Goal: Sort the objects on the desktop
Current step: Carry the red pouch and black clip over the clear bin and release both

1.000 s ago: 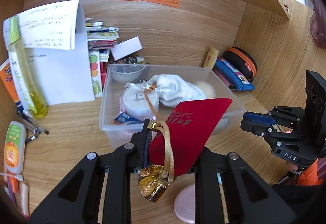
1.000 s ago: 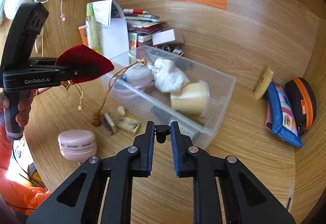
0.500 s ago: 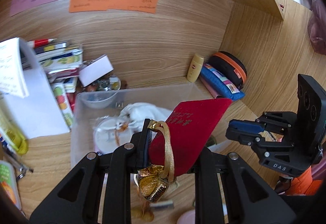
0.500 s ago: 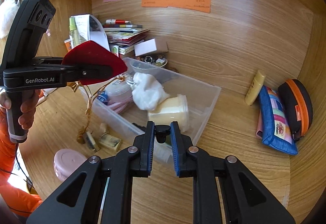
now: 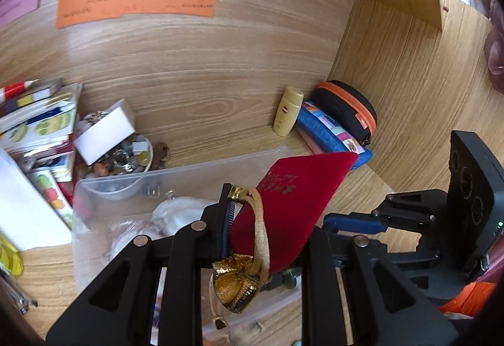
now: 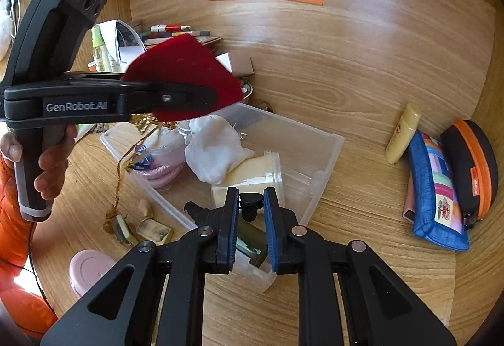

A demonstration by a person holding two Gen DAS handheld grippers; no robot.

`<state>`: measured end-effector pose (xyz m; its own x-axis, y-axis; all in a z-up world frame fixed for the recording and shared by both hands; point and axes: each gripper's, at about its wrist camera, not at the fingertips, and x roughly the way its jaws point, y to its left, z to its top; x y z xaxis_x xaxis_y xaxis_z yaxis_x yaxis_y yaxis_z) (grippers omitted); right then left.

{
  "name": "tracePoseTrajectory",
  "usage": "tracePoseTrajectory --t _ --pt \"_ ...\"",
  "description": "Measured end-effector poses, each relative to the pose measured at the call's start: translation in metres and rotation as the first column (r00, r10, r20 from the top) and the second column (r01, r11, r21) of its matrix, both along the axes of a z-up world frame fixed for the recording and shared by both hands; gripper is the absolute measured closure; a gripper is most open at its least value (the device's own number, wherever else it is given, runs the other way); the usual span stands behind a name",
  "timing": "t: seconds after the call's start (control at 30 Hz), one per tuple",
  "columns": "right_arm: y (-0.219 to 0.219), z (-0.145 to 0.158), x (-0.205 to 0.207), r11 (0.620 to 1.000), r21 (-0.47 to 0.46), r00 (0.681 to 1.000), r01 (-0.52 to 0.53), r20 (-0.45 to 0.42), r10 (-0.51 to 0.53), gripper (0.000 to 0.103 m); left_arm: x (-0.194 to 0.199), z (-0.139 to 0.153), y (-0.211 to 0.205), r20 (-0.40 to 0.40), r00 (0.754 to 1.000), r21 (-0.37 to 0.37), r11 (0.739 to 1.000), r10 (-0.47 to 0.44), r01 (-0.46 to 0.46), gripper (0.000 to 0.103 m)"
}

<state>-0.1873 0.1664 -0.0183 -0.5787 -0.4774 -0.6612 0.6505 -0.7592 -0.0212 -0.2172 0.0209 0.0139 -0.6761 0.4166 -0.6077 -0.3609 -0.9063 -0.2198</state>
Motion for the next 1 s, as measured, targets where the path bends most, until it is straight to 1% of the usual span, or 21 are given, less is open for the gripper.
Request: tracePoseTrajectory --t 0.13,0.3,0.43,0.5,0.53,0.6,0.67,0.8,0.9,0.93,0.97,1.0 --pt "-0.001 -0.003 -0.007 1.000 0.003 1.000 0.001 0.014 -0.001 0.089 -0.013 -0.009 0.007 0.031 1.000 -0.024 1.000 0.002 -0.001 0.084" --pt "-0.001 -0.009 -0.013 1.000 0.014 0.999 0.004 0.039 -0.004 0.089 -0.015 -0.024 0.012 0.060 0.998 -0.062 0.998 -0.003 0.006 0.083" --pt "-0.002 -0.012 -0.013 1.000 0.029 0.999 -0.005 0.049 0.004 0.089 -0.017 -0.028 0.014 0.071 0.997 -0.072 0.997 -0.006 0.011 0.079" --pt "-0.004 -0.013 -0.012 0.999 0.038 0.999 -0.005 0.049 0.004 0.089 -0.018 -0.030 0.014 0.076 0.997 -0.080 0.997 -0.002 0.008 0.072" --pt "-0.005 -0.015 -0.012 0.999 0.046 0.999 -0.004 0.049 0.001 0.089 -0.018 -0.031 0.015 0.079 0.997 -0.083 0.997 -0.003 0.009 0.070" --pt "-0.006 -0.018 -0.014 0.998 0.055 0.999 0.002 0.053 -0.005 0.089 -0.017 -0.032 0.015 0.079 0.997 -0.091 0.996 -0.005 0.012 0.057" --pt "-0.007 -0.019 -0.015 0.998 0.056 0.998 0.008 0.054 -0.011 0.089 -0.015 -0.033 0.016 0.074 0.997 -0.099 0.995 -0.005 0.013 0.050" --pt "-0.009 -0.018 -0.016 0.998 0.062 0.998 0.015 0.054 -0.018 0.089 -0.012 -0.030 0.019 0.059 0.998 -0.115 0.993 -0.002 0.009 0.043" --pt "-0.010 -0.018 -0.017 0.997 0.068 0.998 0.020 0.053 -0.023 0.088 -0.010 -0.026 0.016 0.041 0.999 -0.119 0.993 0.012 -0.007 0.041" --pt "-0.010 -0.018 -0.017 0.997 0.070 0.998 0.021 0.053 -0.025 0.087 -0.009 -0.024 0.014 0.035 0.999 -0.119 0.993 0.015 -0.011 0.040" --pt "-0.010 -0.018 -0.017 0.997 0.073 0.998 0.024 0.051 -0.027 0.086 -0.008 -0.022 0.013 0.027 0.999 -0.120 0.993 0.022 -0.018 0.036" --pt "-0.010 -0.017 -0.016 0.997 0.073 0.999 0.024 0.047 -0.027 0.084 -0.006 -0.020 0.010 0.014 0.999 -0.125 0.992 0.037 -0.035 0.029"
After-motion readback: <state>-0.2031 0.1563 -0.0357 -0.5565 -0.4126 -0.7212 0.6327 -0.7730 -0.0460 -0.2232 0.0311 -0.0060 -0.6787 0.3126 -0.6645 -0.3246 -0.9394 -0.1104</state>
